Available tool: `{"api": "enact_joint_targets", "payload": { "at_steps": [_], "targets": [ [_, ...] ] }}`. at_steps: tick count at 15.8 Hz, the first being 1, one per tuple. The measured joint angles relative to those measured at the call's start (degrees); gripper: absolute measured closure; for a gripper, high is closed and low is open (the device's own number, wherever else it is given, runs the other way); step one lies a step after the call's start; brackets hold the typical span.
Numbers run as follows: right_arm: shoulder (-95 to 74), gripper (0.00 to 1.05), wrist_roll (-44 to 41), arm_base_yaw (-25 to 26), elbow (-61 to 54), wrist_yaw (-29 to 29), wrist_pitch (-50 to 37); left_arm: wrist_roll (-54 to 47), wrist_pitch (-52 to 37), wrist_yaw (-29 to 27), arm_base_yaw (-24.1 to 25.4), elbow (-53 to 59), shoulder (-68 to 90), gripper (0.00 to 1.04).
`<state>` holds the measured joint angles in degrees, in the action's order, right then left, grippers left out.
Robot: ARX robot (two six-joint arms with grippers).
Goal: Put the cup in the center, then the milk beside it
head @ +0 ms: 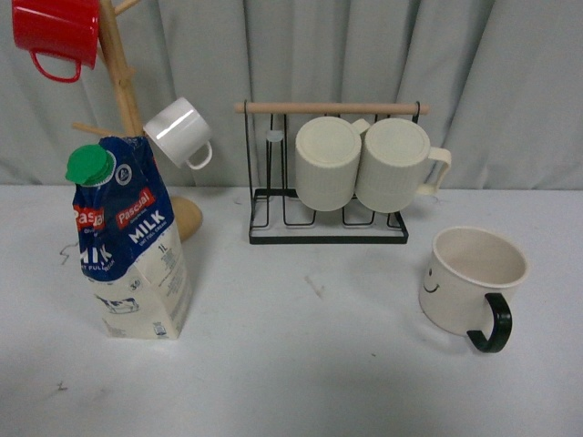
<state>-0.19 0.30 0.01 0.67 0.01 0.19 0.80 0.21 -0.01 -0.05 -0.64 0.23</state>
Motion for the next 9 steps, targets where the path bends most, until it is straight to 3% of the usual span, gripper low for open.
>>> {"api": "enact_joint_targets", "payload": {
  "at_steps": [9],
  "targets": [
    [0.00,0.06,-0.02,0.00,0.00,0.00,0.00,0.00,0.00,0.00,0.00,0.00,0.00,0.07]
  ]
}}
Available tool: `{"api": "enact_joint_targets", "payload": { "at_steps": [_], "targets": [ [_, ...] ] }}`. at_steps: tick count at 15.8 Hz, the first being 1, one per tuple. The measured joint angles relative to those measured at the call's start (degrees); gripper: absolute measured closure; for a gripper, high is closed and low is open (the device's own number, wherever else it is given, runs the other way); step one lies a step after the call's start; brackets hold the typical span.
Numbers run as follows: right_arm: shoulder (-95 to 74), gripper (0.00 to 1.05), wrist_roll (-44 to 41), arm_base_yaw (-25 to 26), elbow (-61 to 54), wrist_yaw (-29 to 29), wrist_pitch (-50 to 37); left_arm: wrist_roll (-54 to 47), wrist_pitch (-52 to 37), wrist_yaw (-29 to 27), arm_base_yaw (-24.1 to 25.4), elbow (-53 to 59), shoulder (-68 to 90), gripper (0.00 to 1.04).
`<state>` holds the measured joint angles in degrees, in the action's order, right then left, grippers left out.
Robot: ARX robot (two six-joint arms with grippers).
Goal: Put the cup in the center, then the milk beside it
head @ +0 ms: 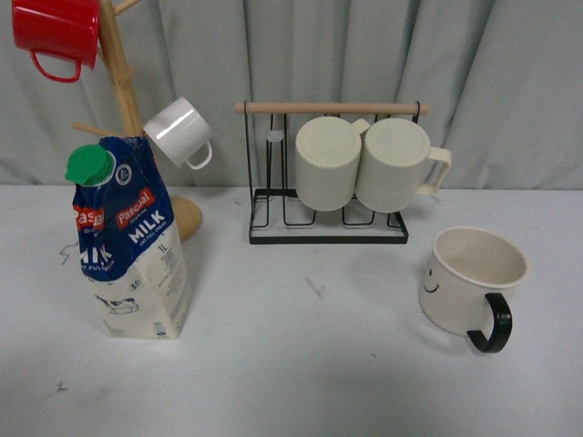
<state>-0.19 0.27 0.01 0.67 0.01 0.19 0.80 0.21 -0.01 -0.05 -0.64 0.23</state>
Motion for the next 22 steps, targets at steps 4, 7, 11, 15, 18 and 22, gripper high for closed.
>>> {"api": "enact_joint_targets", "payload": {
  "at_steps": [4,7,11,15,18,22],
  "targets": [
    [0.00,0.06,0.00,0.00,0.00,0.00,0.00,0.00,0.00,0.00,0.00,0.00,0.00,0.07],
    [0.00,0.06,0.02,0.00,0.00,0.00,0.00,0.00,0.00,0.00,0.00,0.00,0.00,0.07],
    [-15.58,0.06,-0.48,8.09,1.68,15.80,-18.18,0.00,-0.02,-0.02,0.00,0.00,0.00,0.07],
    [-58.21,0.06,6.91,8.33,19.61,5.97,-47.76,0.00,0.00,0.00,0.00,0.00,0.00,0.07],
    [-84.78,0.06,15.52,7.34,36.30,-1.40,-35.98,0.00,0.00,0.00,0.00,0.00,0.00,0.07],
    [-102.62,0.06,21.51,2.82,51.58,-0.57,-17.05,0.00,0.00,0.00,0.00,0.00,0.00,0.07]
  ]
}}
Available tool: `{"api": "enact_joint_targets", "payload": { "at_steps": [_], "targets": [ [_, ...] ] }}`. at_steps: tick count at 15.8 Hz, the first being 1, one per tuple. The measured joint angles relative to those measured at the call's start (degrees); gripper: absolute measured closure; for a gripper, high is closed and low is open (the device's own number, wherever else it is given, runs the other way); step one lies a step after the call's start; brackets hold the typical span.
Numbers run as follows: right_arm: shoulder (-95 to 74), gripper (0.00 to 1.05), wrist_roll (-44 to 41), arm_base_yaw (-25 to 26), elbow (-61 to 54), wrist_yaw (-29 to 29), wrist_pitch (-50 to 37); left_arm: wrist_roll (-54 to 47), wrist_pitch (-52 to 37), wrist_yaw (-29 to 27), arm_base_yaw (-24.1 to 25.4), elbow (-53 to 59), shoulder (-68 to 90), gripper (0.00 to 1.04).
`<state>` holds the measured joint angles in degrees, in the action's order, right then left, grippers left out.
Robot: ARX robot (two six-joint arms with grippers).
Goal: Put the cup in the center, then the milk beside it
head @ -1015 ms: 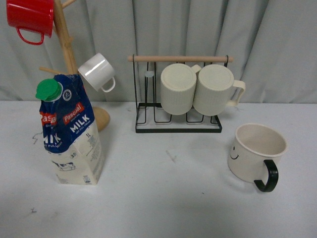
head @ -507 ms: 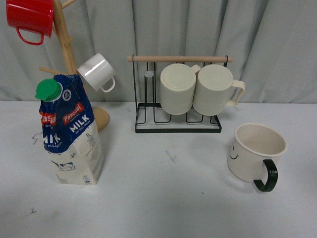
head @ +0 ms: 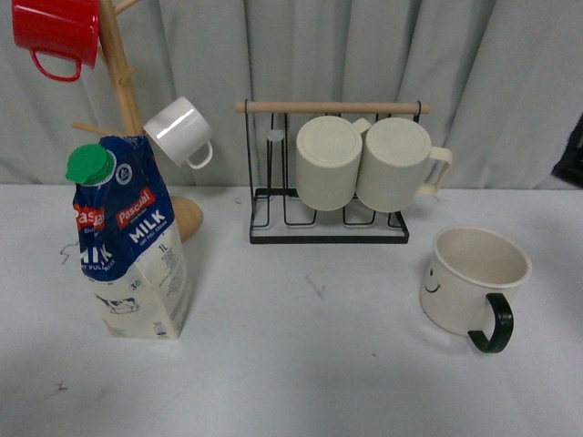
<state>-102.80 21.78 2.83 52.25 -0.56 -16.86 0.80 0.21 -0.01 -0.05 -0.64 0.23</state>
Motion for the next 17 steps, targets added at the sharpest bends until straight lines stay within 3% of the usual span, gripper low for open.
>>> {"api": "enact_joint_targets", "payload": {
  "at_steps": [8,14,17],
  "targets": [
    [-7.32,0.06,1.60,-5.62,7.21,0.66,13.86,0.00,0.00,0.00,0.00,0.00,0.00,0.07],
    [-9.77,0.07,1.49,-6.64,7.08,-0.92,13.07,0.00,0.00,0.00,0.00,0.00,0.00,0.07],
    [-10.38,0.30,1.09,-6.58,6.84,-0.85,12.74,0.00,0.00,0.00,0.00,0.00,0.00,0.07]
  ]
}}
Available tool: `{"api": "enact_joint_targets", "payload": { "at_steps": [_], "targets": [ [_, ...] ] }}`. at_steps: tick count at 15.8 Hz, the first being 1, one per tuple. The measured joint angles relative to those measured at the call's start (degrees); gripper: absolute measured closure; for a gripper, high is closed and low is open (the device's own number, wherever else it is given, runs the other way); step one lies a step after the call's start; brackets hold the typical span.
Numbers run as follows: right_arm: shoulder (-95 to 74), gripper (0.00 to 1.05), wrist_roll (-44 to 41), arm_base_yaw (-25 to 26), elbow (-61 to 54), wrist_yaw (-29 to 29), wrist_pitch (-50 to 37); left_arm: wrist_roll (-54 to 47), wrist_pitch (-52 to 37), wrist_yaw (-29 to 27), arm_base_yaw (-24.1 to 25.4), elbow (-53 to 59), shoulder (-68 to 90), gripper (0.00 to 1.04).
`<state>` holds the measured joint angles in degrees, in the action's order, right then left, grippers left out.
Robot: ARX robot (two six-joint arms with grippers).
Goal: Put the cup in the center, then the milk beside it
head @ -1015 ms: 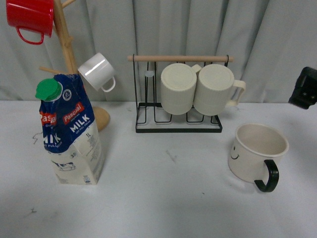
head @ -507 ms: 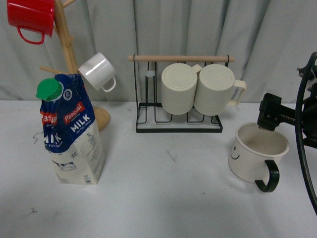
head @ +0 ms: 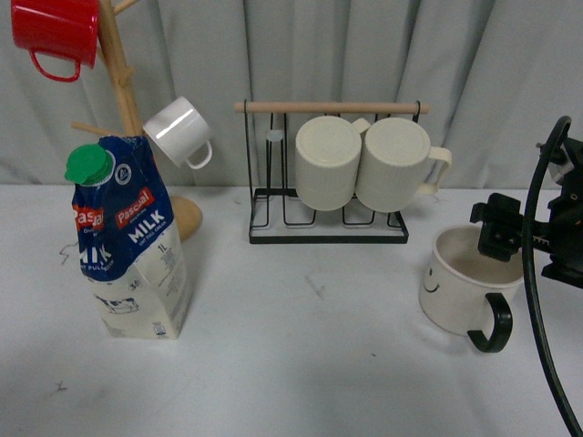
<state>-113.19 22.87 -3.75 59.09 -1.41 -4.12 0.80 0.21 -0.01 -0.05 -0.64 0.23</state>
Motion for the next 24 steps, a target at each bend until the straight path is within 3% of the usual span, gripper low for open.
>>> {"api": "enact_joint_targets", "payload": {
  "at_steps": [1,2,6,10,13,17,24],
  "targets": [
    [-0.13,0.37,-0.04,0.00,-0.02,0.02,0.00,0.00,0.00,0.00,0.00,0.00,0.00,0.07],
    [-0.13,0.58,-0.26,0.00,-0.02,0.11,-0.22,0.00,0.00,0.00,0.00,0.00,0.00,0.07],
    [0.11,1.01,-1.57,-0.02,-0.13,0.83,-0.61,0.00,0.00,0.00,0.00,0.00,0.00,0.07],
    [4.00,1.01,-1.73,-2.21,-0.90,1.75,0.22,0.00,0.00,0.00,0.00,0.00,0.00,0.07],
    [6.45,1.01,-1.46,-7.76,-0.02,2.62,2.62,0.00,0.00,0.00,0.00,0.00,0.00,0.07],
    [3.80,1.01,-0.72,-14.38,5.07,-0.81,6.95,0.00,0.00,0.00,0.00,0.00,0.00,0.07],
    [-2.60,1.01,0.70,-16.11,9.46,-3.82,10.64,0.00,0.00,0.00,0.00,0.00,0.00,0.07]
  ]
}}
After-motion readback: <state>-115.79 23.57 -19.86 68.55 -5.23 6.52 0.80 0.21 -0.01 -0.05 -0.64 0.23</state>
